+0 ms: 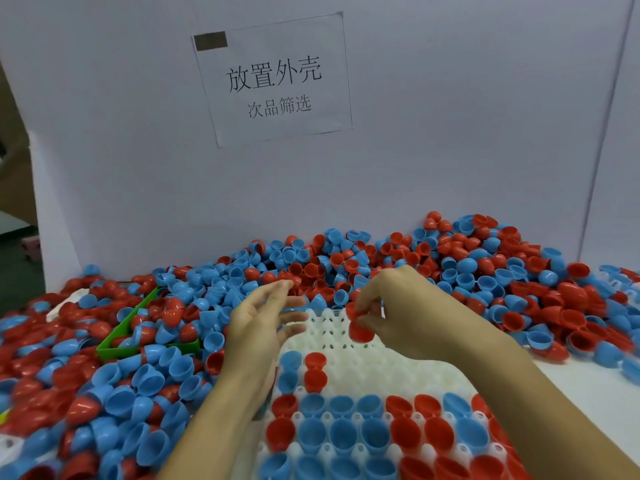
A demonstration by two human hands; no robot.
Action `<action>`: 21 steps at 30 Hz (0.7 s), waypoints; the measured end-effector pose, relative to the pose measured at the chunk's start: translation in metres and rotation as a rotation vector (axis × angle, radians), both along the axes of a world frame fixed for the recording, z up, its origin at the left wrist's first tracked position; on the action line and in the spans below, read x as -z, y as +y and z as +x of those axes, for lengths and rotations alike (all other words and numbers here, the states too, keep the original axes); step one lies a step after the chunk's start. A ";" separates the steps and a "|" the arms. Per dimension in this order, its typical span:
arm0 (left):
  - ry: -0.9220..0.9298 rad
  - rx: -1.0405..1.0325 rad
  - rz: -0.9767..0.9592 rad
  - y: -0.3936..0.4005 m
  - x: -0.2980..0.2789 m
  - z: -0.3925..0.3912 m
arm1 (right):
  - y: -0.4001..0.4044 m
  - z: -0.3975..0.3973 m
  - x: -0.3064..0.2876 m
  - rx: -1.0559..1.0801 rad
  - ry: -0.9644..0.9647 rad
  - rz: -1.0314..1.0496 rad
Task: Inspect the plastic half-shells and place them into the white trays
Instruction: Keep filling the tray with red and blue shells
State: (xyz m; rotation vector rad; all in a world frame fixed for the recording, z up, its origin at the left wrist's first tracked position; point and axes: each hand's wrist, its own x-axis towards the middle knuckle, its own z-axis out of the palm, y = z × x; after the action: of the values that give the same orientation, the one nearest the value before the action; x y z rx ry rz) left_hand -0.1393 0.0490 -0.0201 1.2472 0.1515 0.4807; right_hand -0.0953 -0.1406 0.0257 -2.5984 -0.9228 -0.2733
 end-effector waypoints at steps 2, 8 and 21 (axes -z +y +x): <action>0.028 -0.073 -0.009 0.007 0.003 0.002 | 0.005 0.002 0.009 0.019 0.058 -0.047; 0.083 -0.131 0.057 0.013 0.011 0.007 | 0.032 0.004 0.020 0.005 0.155 -0.255; 0.072 -0.187 0.174 0.023 0.010 0.007 | 0.046 0.006 0.036 0.003 0.238 -0.371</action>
State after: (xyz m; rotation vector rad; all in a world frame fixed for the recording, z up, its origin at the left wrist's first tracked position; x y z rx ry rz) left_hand -0.1325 0.0720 -0.0302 1.4286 0.2943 0.6213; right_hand -0.0891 -0.0949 -0.0100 -2.8811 -0.9568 0.2262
